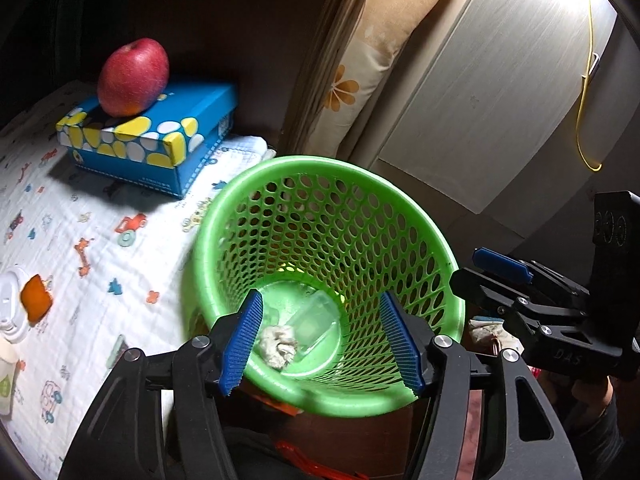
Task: Collect trash
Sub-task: 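Carry tissue and food tray over the wastebasket and open both grippers, then move both grippers back to the table toward the snack wrapper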
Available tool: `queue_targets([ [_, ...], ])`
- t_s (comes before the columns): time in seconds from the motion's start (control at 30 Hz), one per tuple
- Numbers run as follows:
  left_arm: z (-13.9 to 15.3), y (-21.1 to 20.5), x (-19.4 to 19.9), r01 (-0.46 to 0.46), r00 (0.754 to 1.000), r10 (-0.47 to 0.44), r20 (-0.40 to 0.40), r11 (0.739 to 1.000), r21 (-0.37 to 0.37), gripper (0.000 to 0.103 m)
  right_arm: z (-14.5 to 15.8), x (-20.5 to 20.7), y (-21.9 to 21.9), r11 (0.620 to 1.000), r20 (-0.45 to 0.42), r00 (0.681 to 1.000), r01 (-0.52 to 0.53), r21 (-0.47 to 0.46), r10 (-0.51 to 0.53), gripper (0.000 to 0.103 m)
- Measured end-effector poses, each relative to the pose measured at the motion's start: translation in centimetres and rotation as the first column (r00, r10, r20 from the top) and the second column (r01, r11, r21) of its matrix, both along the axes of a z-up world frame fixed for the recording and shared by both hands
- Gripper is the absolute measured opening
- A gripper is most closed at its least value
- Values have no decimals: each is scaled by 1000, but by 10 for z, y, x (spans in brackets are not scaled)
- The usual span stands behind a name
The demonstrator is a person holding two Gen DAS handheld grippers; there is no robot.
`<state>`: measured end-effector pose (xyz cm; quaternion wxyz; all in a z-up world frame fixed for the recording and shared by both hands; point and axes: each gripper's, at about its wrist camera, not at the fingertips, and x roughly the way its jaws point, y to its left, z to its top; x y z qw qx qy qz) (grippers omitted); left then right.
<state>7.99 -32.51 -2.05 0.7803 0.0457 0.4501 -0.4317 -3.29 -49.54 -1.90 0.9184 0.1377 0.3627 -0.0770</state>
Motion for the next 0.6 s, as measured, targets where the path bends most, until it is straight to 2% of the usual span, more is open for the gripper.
queue_targets([
  [0.1, 7, 17, 0, -38, 999, 37, 40, 999, 10, 62, 3, 5, 10, 1000, 7, 1000, -24, -6, 24, 75],
  [0.3, 12, 71, 9, -155, 986, 154, 70, 988, 17, 63, 5, 23, 38, 996, 14, 996, -91, -11, 91, 77],
  [0.43, 14, 110, 20, -249, 965, 245, 89, 968, 34, 64, 6, 40, 63, 989, 11, 989, -145, -12, 145, 77],
  [0.6, 14, 168, 34, -379, 922, 374, 103, 924, 43, 64, 8, 59, 98, 976, 13, 976, -219, -14, 219, 78],
])
